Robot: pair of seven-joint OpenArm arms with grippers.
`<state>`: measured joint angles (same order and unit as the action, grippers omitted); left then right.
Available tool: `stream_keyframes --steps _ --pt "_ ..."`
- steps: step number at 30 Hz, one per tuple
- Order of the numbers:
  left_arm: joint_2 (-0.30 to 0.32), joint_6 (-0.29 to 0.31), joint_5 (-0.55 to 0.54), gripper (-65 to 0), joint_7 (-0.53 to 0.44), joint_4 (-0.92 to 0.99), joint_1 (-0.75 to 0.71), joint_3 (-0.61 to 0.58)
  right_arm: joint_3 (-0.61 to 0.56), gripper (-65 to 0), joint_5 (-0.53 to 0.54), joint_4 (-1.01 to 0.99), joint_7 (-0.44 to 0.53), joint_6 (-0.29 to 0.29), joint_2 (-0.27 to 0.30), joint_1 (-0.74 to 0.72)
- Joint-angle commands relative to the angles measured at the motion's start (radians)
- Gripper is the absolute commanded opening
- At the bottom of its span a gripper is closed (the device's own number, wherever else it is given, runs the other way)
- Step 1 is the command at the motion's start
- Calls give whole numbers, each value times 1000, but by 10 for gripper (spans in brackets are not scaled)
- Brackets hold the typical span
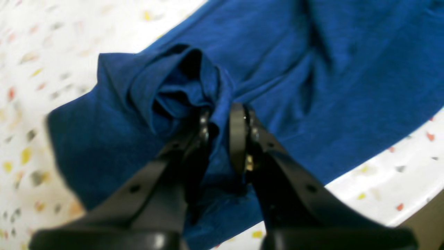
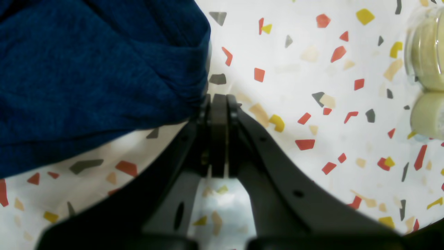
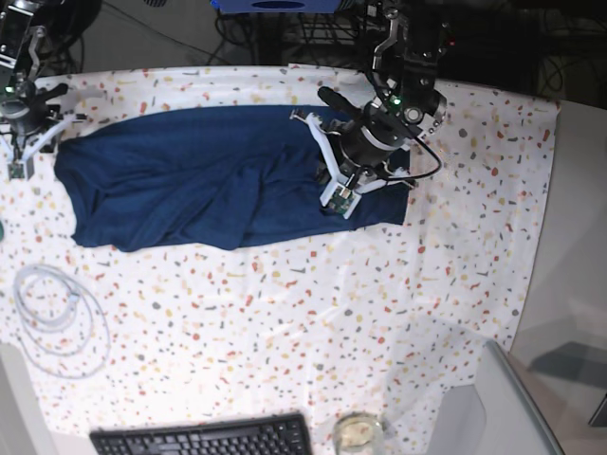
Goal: Layout the t-shirt on the table in an organized manner, then fold the t-shirt properly
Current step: 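Fold the strip end with the left gripper toward the right gripper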
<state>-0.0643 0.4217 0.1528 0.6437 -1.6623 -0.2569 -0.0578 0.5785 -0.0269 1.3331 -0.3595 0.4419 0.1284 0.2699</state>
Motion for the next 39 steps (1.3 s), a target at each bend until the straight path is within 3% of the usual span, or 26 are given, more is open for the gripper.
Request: stream_keyframes --steps 1,8,19,39 --pt "-7 -1 -11 -650 -20 -8 12 -7 7 -650 8 18 20 -2 14 -2" --pt "-55 -1 -5 -650 -20 -2 38 -26 7 -650 8 18 20 -2 15 -2" --pt "-58 -1 -3 -650 -20 40 63 -118 7 -650 8 18 20 -2 15 -8" --pt "-76 -2 -9 -650 -20 44 75 -121 7 -650 8 18 20 -2 15 -8"
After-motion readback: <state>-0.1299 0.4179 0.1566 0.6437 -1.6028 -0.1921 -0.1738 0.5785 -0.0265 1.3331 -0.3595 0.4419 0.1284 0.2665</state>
